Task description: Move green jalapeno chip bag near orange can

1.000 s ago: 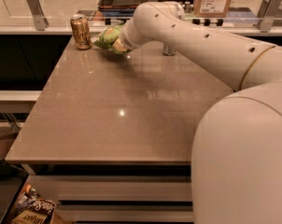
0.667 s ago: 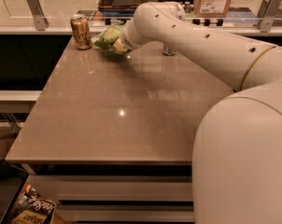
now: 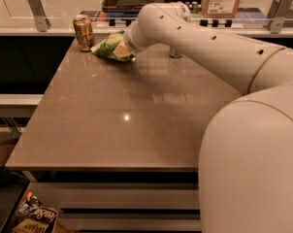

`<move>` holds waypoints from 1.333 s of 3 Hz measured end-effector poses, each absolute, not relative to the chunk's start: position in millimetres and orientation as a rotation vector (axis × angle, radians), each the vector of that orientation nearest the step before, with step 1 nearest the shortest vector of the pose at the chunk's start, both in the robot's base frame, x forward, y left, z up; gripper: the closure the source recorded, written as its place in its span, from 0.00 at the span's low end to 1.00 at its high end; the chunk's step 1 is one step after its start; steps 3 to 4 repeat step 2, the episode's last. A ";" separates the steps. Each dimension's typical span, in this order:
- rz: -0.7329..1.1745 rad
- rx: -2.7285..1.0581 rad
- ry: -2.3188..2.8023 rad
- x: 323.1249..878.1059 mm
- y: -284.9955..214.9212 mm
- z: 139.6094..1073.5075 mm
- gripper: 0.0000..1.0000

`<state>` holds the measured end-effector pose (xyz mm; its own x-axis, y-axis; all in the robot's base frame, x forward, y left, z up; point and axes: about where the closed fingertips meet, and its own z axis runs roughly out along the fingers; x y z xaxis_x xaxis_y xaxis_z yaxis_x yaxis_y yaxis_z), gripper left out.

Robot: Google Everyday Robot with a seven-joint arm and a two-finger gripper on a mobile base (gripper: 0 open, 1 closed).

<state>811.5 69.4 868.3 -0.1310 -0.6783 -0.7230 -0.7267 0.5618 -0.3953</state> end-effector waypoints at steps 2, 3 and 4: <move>0.066 -1.151 1.847 811.3 71.0 866.8 0.00; 0.066 -1.151 1.847 811.3 71.0 866.8 0.00; 0.066 -1.151 1.847 811.3 71.0 866.8 0.00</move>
Offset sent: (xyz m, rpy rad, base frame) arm -0.0002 0.0015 -0.0014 -0.0005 0.0019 0.0020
